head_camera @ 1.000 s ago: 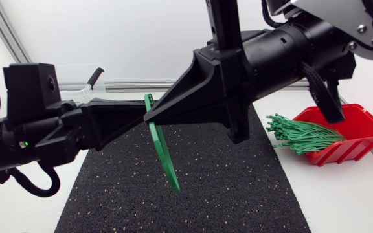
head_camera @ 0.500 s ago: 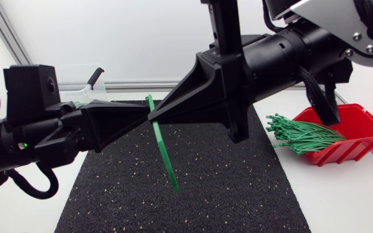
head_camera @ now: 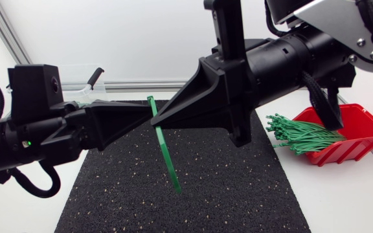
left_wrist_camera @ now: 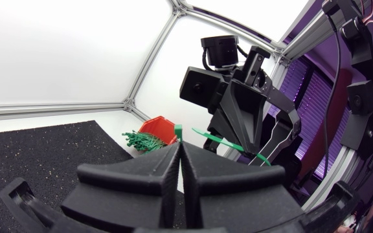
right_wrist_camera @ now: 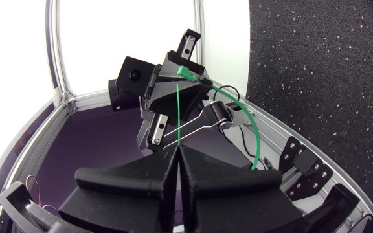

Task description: Take a green cable tie from the red box, thread the tail through the head to close it, then place it in the transparent bin on the left.

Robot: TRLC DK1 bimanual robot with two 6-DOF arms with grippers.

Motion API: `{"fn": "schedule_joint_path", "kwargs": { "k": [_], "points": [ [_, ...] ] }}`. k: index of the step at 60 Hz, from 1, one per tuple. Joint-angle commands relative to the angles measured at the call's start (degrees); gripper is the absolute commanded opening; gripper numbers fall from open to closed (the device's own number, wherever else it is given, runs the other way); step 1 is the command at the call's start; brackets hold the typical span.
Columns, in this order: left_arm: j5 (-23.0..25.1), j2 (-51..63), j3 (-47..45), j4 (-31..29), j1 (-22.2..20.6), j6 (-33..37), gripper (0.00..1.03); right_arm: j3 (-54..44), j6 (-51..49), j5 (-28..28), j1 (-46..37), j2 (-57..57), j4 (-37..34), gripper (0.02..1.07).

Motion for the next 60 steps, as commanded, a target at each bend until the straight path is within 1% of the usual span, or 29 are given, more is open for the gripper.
{"fn": "schedule_joint_path", "kwargs": {
  "k": [1,30,33,37,43,45,58,60],
  "points": [
    [-0.39,0.36,1.89,0.52,0.17,-0.24,0.04,-1.31,1.17,-0.14,0.38,0.41,0.78,0.08],
    [-0.39,-1.22,1.10,-1.23,-2.03,-0.42,0.04,-2.01,1.17,-0.14,-0.85,1.02,2.28,0.08],
    [-0.91,-2.10,1.01,-1.41,-2.65,-0.42,0.04,-2.10,1.17,-0.14,-1.64,1.55,2.36,0.08],
    [-3.29,-3.51,1.10,-1.67,-4.58,-0.07,0.04,-1.48,1.17,-0.14,-1.91,2.17,2.28,0.08],
    [-4.87,-4.47,1.36,-2.47,-6.60,0.55,0.04,-0.43,1.17,-0.14,-1.64,3.13,1.93,0.08],
    [-6.10,-4.56,1.18,-3.26,-7.83,1.34,0.04,0.19,1.17,-0.14,-1.29,2.61,1.84,0.08],
    [-6.72,-6.58,0.57,-4.40,-9.06,1.78,0.04,0.63,1.17,-0.14,-2.87,3.84,2.63,0.08],
    [-7.86,-7.11,0.48,-4.84,-10.38,2.13,0.04,0.89,1.17,-0.14,-2.96,3.84,2.72,0.08]
  ]
}}
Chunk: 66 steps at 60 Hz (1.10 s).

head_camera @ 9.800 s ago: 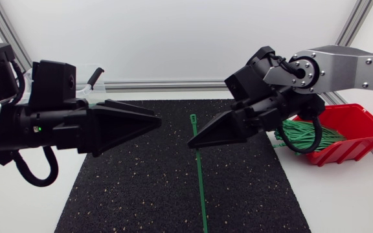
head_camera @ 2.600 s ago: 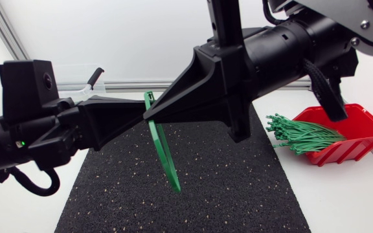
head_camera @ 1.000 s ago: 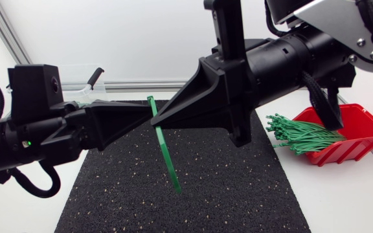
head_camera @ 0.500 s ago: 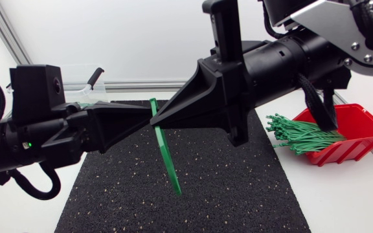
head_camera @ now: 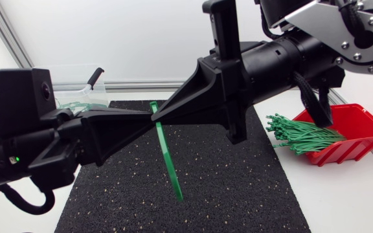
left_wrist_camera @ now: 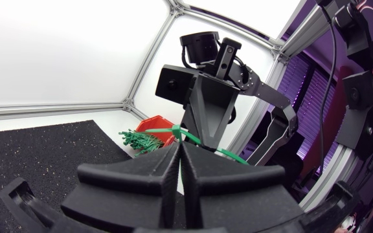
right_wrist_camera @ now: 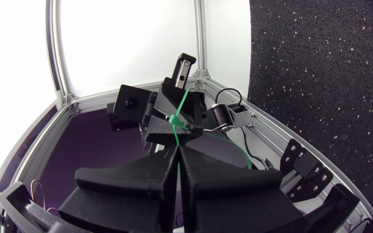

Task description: Take a green cable tie from the red box, thread the tail through the head to close it, then place it in the transparent bin on the left.

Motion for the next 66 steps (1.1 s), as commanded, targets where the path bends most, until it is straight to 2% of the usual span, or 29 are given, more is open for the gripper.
{"fn": "schedule_joint_path", "kwargs": {
  "k": [1,18,19,20,21,24,34,43,48,66],
  "points": [
    [0.88,-2.02,0.07,0.78,-2.21,1.52,0.04,1.07,1.17,1.45,-1.13,1.78,1.14,0.08],
    [0.18,-2.72,0.15,-0.01,-2.91,1.96,0.04,0.28,1.08,1.54,-1.56,2.57,1.93,0.09],
    [0.18,-2.72,0.15,-0.01,-2.74,1.96,0.04,0.10,0.99,1.45,-1.65,2.57,1.93,0.13],
    [0.18,-2.63,0.07,0.08,-2.03,2.49,0.04,-0.43,0.64,0.75,-1.56,2.04,1.93,0.28],
    [0.18,-2.46,0.07,0.16,-1.33,2.66,0.04,-0.69,0.29,0.49,-1.39,1.43,1.85,0.34],
    [0.27,-2.11,-0.02,0.43,-0.19,3.37,0.04,-1.13,-0.24,0.05,-0.77,-0.50,1.85,0.43],
    [1.59,-0.96,-0.46,0.51,3.33,5.56,0.04,-1.57,-0.41,-0.04,-2.79,-2.70,1.85,0.43],
    [1.68,-0.70,-1.25,0.78,2.98,9.34,0.04,-1.66,-1.38,-1.62,-5.52,-0.59,1.93,0.42],
    [1.59,-0.35,-1.78,1.04,1.31,12.15,0.04,-0.78,-1.64,-2.06,-5.43,2.40,2.81,0.42],
    [1.59,0.88,-2.48,1.13,0.52,14.35,0.04,2.82,-1.55,-2.33,-3.59,5.47,3.16,0.38]
  ]
}}
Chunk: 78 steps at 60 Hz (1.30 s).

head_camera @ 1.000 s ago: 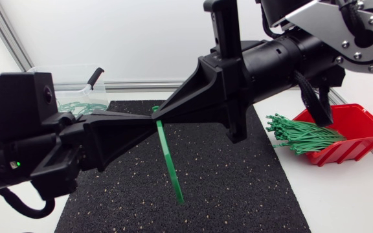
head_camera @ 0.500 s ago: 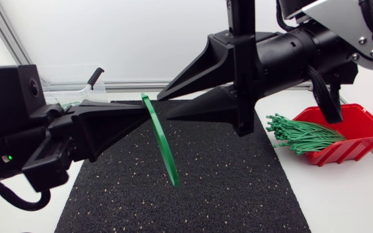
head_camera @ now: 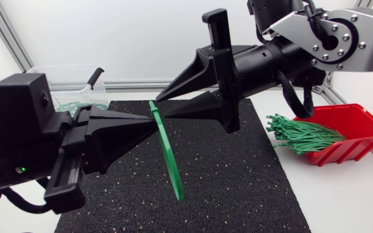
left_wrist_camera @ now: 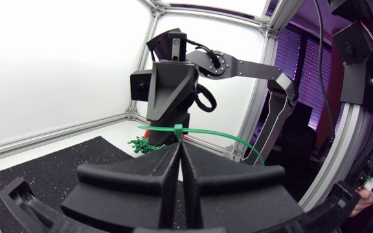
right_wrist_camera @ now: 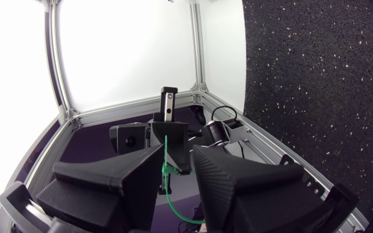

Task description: Take a green cable tie from the red box, thread the tail through the head to close it, then place it in the transparent bin on the left.

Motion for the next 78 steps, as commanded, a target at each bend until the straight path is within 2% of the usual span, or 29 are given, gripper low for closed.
{"fn": "schedule_joint_path", "kwargs": {
  "k": [1,14,17,21,25,29,31,39,46,54,56,57,58,59,60,61,62,63,64,65,66,67,69,72,75,76,78],
  "points": [
    [0.60,1.10,-1.28,0.82,-0.23,1.26,0.04,1.78,-0.24,-0.86,0.61,0.38,0.45,0.38],
    [0.60,2.33,-0.67,1.26,-0.49,1.26,0.04,0.90,-0.24,-0.86,2.37,-0.68,0.37,0.38],
    [0.60,2.33,-0.49,1.18,-0.93,1.26,0.04,0.46,-0.33,-0.69,2.11,-0.41,0.63,0.27],
    [0.60,2.33,-0.49,1.18,-0.93,1.26,0.04,-0.33,-0.33,-0.60,1.84,-0.68,0.89,0.26],
    [0.60,2.24,-0.40,1.09,-1.02,1.26,0.04,-0.95,-0.33,-0.33,2.02,-0.85,1.07,0.17],
    [0.60,2.07,-0.31,0.91,-1.11,1.17,0.04,-1.48,-0.24,0.28,2.28,-1.29,1.16,0.14],
    [0.60,1.80,-0.31,0.74,-1.11,1.17,0.04,-1.92,-0.24,1.34,2.37,-1.64,1.42,0.08],
    [0.43,0.05,-0.31,-0.58,-2.86,0.91,0.04,-2.53,1.34,3.36,2.19,-1.82,4.32,0.08],
    [-2.12,-2.59,0.56,-3.31,-7.08,0.82,0.04,-2.88,2.83,5.47,1.67,2.49,8.72,0.08],
    [-2.12,-2.59,0.39,-3.57,-6.73,0.82,0.04,-3.32,3.01,5.82,2.46,3.72,9.77,0.08],
    [-2.21,-1.98,0.83,-4.10,-5.24,0.82,0.04,-3.67,2.75,5.55,3.51,0.91,9.68,0.08],
    [-2.21,-1.89,0.83,-4.10,-5.06,0.82,0.04,-3.94,2.66,5.55,3.78,-0.41,9.77,0.09],
    [-2.12,-1.36,1.09,-4.54,-3.30,0.82,0.04,-4.11,2.66,5.29,4.13,-1.73,9.86,0.23],
    [-2.12,-1.36,1.18,-4.71,-3.04,0.82,0.04,-4.11,2.66,5.20,4.13,-1.73,9.86,0.24],
    [-2.12,-1.18,1.18,-4.98,-2.60,0.82,0.04,-4.11,2.31,3.71,4.65,-2.26,9.95,0.41],
    [-2.12,-1.10,1.18,-4.98,-2.51,0.82,0.04,-4.11,2.31,3.53,4.74,-2.35,9.95,0.43],
    [-2.12,-0.92,1.27,-5.24,-2.16,0.82,0.04,-4.55,2.22,3.18,4.74,-3.05,10.82,0.58],
    [-2.12,-0.22,1.62,-6.03,-0.14,0.56,0.04,-5.61,2.22,3.18,3.95,-4.10,12.67,0.81],
    [-2.21,0.40,2.15,-7.17,0.56,0.38,0.04,-6.40,2.22,3.18,2.72,-4.54,13.99,0.98],
    [-2.21,1.45,3.46,-9.72,2.41,0.29,0.04,-7.28,2.22,3.53,1.40,-4.63,14.96,1.03],
    [-2.12,2.07,4.34,-11.57,3.99,0.20,0.04,-8.16,2.22,3.97,0.17,-4.63,16.10,1.03],
    [-2.30,3.12,5.22,-13.33,6.72,0.20,0.04,-10.27,2.66,6.96,-1.76,-4.63,19.97,1.03],
    [-2.65,3.30,6.37,-16.84,10.06,1.08,0.04,-11.41,-0.77,10.13,-4.05,-3.84,20.32,1.03],
    [-6.87,3.47,7.60,-20.36,10.76,2.67,0.04,-11.14,-7.01,14.43,-6.77,-1.99,18.74,1.03],
    [-8.80,3.39,8.12,-22.29,11.64,3.98,0.04,-10.62,-12.11,17.68,-9.23,0.12,18.74,1.03],
    [-8.89,3.03,8.47,-22.99,12.96,4.25,0.04,-10.62,-17.73,21.90,-10.29,1.17,18.91,1.03],
    [-8.98,2.51,8.74,-23.79,14.63,5.21,0.04,-11.06,-22.13,27.53,-10.55,1.79,19.88,1.03]
  ]
}}
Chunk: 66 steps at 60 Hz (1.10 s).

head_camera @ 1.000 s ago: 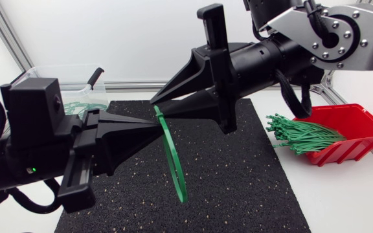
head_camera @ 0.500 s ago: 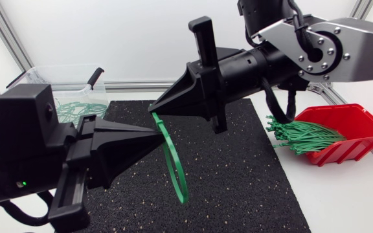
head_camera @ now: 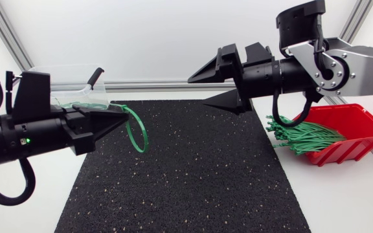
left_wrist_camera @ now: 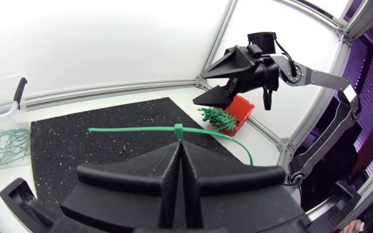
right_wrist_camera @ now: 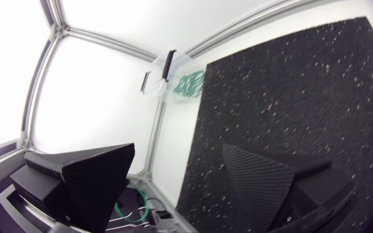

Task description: Take a green cable tie from the red box, thread the tail through the head to close it, then place it in the transparent bin on the left.

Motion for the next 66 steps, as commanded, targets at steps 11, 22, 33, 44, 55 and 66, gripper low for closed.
{"fn": "schedule_joint_path", "kwargs": {
  "k": [11,22,33,44,55,66],
  "points": [
    [-7.88,-0.49,5.26,-2.09,13.32,12.55,0.04,-5.66,-30.35,32.94,-0.48,-0.67,8.21,1.03],
    [-8.49,18.23,23.72,1.60,33.27,12.81,0.04,-7.16,-49.60,55.71,-0.39,-5.51,6.62,1.03],
    [-9.99,49.17,56.41,-15.54,39.16,12.64,0.04,-8.12,-52.76,58.78,-1.88,-12.98,-5.24,1.03],
    [-22.91,76.86,88.05,-46.65,34.06,11.67,0.41,-14.19,-53.55,60.19,-0.30,-22.03,-9.46,1.02],
    [-28.09,77.12,89.19,-53.68,31.77,10.88,1.00,-13.83,-54.25,60.63,-0.65,-25.81,-12.80,1.02],
    [-28.09,55.32,60.81,-39.27,29.84,11.06,1.00,-16.47,-56.10,54.74,-10.76,-32.23,-12.45,1.02]
  ]
}}
